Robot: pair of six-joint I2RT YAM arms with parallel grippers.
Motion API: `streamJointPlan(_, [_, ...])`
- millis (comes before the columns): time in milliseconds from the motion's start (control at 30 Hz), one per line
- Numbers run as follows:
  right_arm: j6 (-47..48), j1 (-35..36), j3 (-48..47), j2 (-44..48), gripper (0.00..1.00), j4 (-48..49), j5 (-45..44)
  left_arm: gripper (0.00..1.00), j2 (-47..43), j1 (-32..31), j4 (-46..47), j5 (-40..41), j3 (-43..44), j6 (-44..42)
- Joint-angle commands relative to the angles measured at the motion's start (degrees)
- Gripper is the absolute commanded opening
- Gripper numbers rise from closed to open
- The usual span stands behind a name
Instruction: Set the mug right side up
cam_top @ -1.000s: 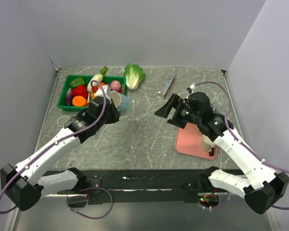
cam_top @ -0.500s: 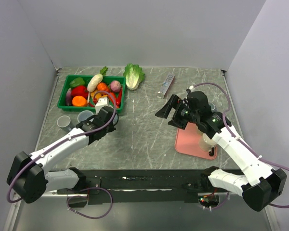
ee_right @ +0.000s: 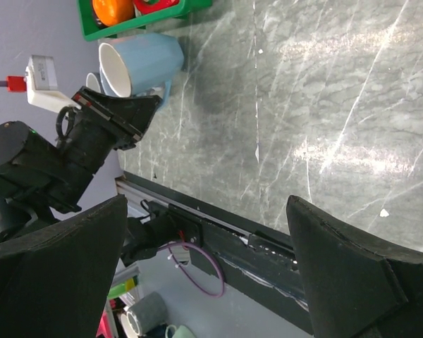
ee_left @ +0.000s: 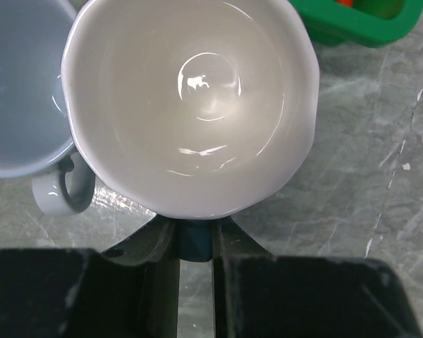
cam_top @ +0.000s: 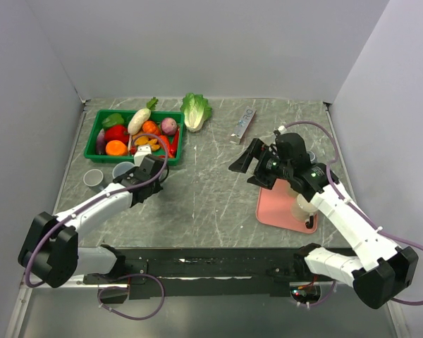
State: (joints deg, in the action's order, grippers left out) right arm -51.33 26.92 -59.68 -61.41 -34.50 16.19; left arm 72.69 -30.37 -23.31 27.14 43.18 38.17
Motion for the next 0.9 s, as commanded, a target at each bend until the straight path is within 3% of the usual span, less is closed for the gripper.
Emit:
streamJointPlan(0, [0.88, -0.81, -0.17, -0.73, 1.0, 0.22, 1.22, 0.01, -1.14, 1.1, 6.43, 0.04, -0.46, -3.19])
streamJointPlan(367, [1.15, -0.99, -1.31, -2.75, 1.0, 0.31, 2.45, 0.01, 0.35, 1.37, 5.65, -3.58, 0.59, -4.86])
streamJointPlan(467, [0.88, -0.99, -1.4, -3.19, 0.99, 0.05, 2.45, 0.09, 1.84, 1.37, 3.55, -3.06, 1.91, -4.6])
streamJointPlan(533, [0.88, -1.08, -1.84, -3.63, 0.99, -0.48, 2.45, 0.23, 3.25, 1.28, 2.84, -2.88, 3.05, -4.77])
streamJointPlan(800, [0.44, -0.99, -1.32, -4.07, 0.99, -0.39, 2.36, 0.51, 4.48, 1.28, 0.81, -2.35, 4.81, -5.3])
streamJointPlan(867, [0.09, -0.99, -1.05, -4.16, 0.99, -0.22, 2.45, 0.54, 4.4, 1.28, 0.63, -2.26, 4.98, -5.56])
